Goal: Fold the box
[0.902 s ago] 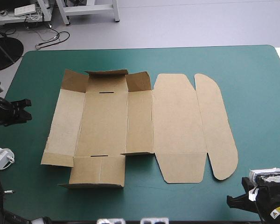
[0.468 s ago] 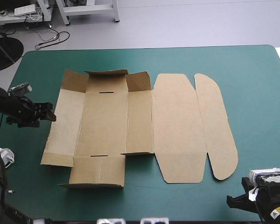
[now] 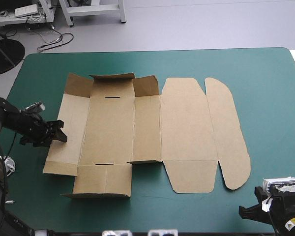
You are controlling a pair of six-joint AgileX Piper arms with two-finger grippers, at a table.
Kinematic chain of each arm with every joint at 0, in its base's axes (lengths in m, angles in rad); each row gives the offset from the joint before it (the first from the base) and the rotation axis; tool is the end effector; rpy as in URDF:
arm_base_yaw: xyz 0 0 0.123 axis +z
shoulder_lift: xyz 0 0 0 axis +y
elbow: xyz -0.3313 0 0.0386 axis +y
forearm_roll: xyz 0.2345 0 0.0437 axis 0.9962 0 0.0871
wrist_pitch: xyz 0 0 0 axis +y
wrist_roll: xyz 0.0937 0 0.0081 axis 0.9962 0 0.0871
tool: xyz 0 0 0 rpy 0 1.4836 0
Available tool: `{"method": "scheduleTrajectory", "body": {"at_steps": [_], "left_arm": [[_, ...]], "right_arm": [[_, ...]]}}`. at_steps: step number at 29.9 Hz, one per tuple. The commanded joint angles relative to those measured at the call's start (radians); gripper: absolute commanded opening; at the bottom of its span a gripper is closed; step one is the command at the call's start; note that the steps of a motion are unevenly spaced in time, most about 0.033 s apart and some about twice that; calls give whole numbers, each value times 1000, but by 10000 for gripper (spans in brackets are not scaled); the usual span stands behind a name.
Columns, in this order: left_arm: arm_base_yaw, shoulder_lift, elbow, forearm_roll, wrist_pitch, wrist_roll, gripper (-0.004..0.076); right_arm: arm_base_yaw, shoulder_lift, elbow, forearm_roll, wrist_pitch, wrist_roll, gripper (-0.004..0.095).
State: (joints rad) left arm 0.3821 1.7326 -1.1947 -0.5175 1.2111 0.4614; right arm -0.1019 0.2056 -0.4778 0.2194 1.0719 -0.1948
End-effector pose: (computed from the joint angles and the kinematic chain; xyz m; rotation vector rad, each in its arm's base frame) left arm 0.3054 0.0758 0.2779 -0.1896 2.9398 -0.7056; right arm -0.0299 0.0211 0.2739 -0.0859 2.2586 0.1172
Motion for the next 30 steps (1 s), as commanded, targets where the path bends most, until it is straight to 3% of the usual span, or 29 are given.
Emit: {"method": "scheduleTrajectory", "body": {"at_steps": [1,9,11,14,15,24,30], "left_arm": [[-4,-43,19,-162,83,62,363],[-12,-43,95,-209,56,99,345],[-25,-43,95,-207,47,97,275],[-63,-43,84,-205,19,97,23],[-78,-43,74,-194,15,102,-6],[-329,-58,-262,140,87,70,-9],[-521,-61,-532,359,79,162,-9]], "right_arm": [[2,17,-24,15,-56,-4,-20],[2,17,-24,12,-56,-4,-20],[2,17,-24,12,-56,-4,-20],[2,17,-24,12,-56,-4,-20],[2,17,-24,12,-56,-4,-20],[2,17,-24,12,-56,-4,-20],[2,17,-24,12,-56,-4,-20]]}}
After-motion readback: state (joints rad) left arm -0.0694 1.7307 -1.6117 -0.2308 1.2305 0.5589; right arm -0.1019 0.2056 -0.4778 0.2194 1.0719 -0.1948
